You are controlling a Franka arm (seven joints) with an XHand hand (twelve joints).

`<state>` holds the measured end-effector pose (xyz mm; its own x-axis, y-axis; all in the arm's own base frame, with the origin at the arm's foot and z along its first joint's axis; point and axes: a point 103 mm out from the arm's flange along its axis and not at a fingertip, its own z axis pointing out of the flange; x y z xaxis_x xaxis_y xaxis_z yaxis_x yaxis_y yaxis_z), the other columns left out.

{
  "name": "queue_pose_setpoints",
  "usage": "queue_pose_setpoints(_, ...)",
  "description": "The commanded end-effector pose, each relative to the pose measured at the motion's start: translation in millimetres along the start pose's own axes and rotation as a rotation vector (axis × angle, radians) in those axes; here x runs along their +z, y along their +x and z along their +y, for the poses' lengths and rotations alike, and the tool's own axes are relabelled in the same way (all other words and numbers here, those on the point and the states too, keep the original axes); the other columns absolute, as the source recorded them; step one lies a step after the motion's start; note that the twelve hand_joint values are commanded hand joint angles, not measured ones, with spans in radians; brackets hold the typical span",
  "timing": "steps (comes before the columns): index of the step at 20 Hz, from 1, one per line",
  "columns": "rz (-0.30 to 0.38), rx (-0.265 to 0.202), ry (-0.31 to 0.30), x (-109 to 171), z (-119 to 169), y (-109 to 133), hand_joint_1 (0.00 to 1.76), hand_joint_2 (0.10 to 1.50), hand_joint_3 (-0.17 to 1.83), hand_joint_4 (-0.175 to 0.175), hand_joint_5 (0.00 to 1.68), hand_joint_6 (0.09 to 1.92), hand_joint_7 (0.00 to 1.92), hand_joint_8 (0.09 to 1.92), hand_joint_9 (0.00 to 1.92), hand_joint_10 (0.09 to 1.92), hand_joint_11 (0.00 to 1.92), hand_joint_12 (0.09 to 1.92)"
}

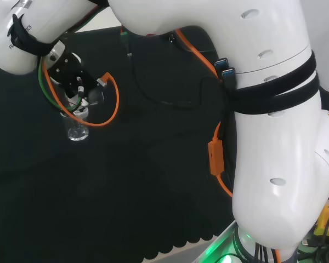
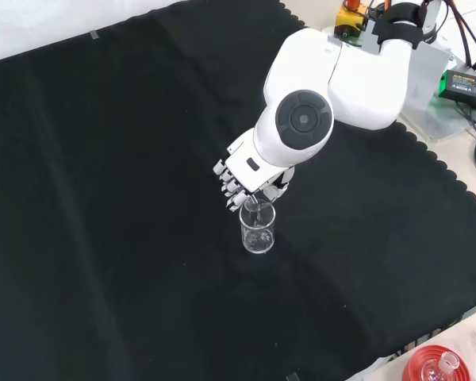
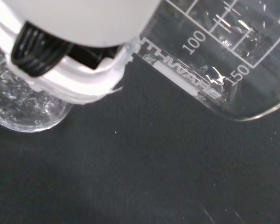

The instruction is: Pour the water from the handheld beaker into the one on the table.

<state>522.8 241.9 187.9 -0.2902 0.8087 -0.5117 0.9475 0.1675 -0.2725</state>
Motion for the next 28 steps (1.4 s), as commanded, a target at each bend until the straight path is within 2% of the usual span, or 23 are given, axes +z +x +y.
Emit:
queue_pose_setpoints(1,0.017,-0.002,0.0,8,-2,-11,1.18,0.61,0.65,0.056,1.46,0.32,1.71,0.09,1.61,0.09,1.3,0.77)
queue_pose_setpoints(4,0.016,-0.002,0.001,13,-4,-23,1.18,0.61,0.65,0.056,1.46,0.32,1.71,0.09,1.61,0.09,1.3,0.77)
queue_pose_setpoints(9,0.012,-0.005,-0.001,12,-4,-25,1.18,0.61,0.65,0.056,1.46,0.32,1.71,0.09,1.61,0.09,1.3,0.76)
queue_pose_setpoints(10,-0.013,-0.006,0.003,1,-2,-11,1.18,0.61,0.65,0.056,1.46,0.32,1.71,0.09,1.61,0.09,1.3,0.76)
queue_pose_setpoints(11,-0.011,-0.022,-0.014,-3,-1,-4,1.18,0.61,0.65,0.056,1.46,0.32,1.71,0.09,1.61,0.09,1.3,0.76)
queue_pose_setpoints(12,-0.011,-0.018,-0.012,-5,-1,-3,1.18,0.61,0.65,0.056,1.45,0.32,1.71,0.09,1.61,0.09,1.3,0.76)
queue_pose_setpoints(17,-0.014,0.002,0.004,-6,-1,-2,1.18,0.61,0.65,0.057,1.45,0.33,1.71,0.09,1.61,0.09,1.3,0.76)
queue_pose_setpoints(28,-0.003,-0.005,0.006,-4,-2,-4,1.18,0.61,0.65,0.058,1.45,0.34,1.71,0.09,1.61,0.09,1.3,0.76)
